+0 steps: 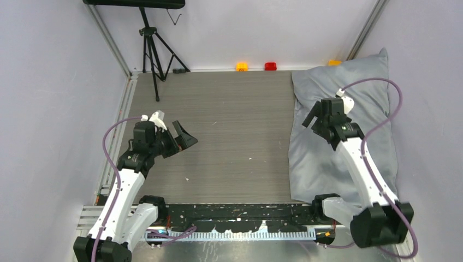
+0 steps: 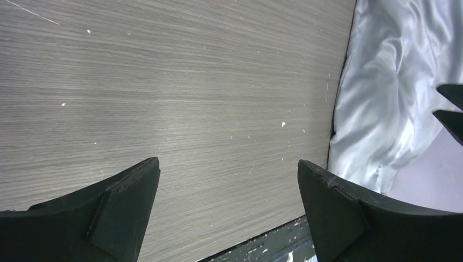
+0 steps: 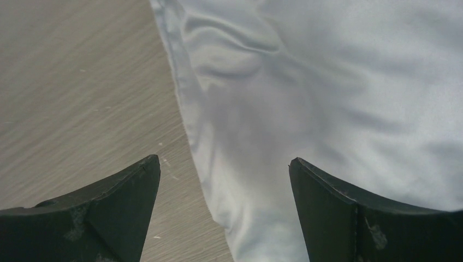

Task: Remove the pillowcase from the pillow

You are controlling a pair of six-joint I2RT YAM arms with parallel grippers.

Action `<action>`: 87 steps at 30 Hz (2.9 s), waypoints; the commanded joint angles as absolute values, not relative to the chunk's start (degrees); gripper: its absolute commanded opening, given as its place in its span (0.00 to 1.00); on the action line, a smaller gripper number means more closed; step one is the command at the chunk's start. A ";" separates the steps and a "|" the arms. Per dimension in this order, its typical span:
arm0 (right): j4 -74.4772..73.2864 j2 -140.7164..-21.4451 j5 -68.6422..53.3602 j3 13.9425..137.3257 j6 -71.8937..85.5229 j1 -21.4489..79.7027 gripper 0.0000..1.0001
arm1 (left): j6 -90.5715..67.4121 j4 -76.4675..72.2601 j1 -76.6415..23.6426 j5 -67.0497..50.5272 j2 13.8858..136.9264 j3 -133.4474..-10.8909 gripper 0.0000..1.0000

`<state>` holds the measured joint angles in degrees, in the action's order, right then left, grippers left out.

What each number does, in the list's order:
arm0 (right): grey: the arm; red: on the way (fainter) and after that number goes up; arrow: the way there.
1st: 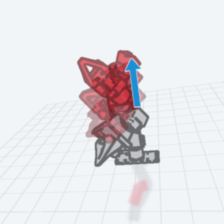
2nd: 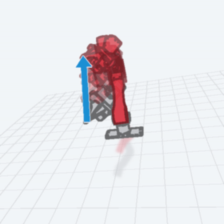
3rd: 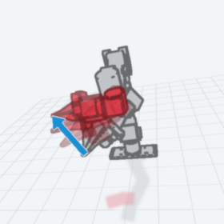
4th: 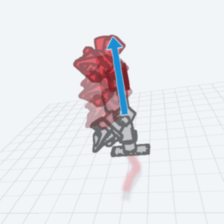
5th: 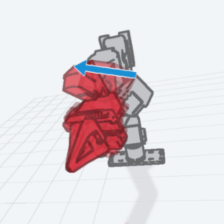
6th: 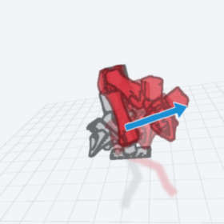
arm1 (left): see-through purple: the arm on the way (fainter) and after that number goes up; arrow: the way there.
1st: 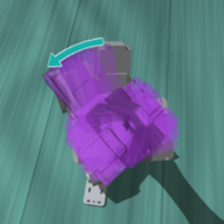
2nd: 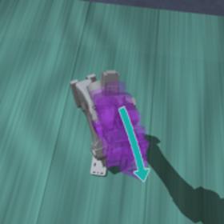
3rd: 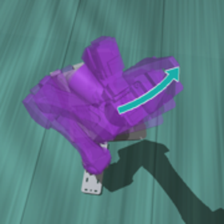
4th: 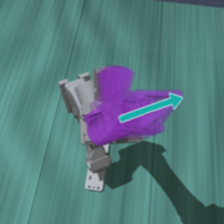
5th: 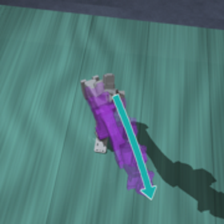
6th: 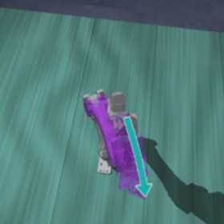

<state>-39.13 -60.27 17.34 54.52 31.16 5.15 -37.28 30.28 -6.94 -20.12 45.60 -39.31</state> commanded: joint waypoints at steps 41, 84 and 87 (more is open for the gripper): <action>-45.89 -76.63 1.27 96.31 30.33 41.37 0.00 | -37.42 29.75 -6.76 -29.41 45.66 -44.55 0.90; -46.79 -57.15 2.89 54.62 39.34 10.86 0.91 | -45.31 26.06 -20.62 -28.05 58.92 -43.55 0.90; -43.07 -56.84 -1.35 48.88 41.82 10.88 0.91 | -46.91 23.07 -23.47 -27.34 62.02 -42.87 0.90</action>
<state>-48.73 -58.11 3.03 53.76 37.85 10.76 -44.86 28.69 -20.27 -28.95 59.57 -43.27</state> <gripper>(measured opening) 0.914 0.903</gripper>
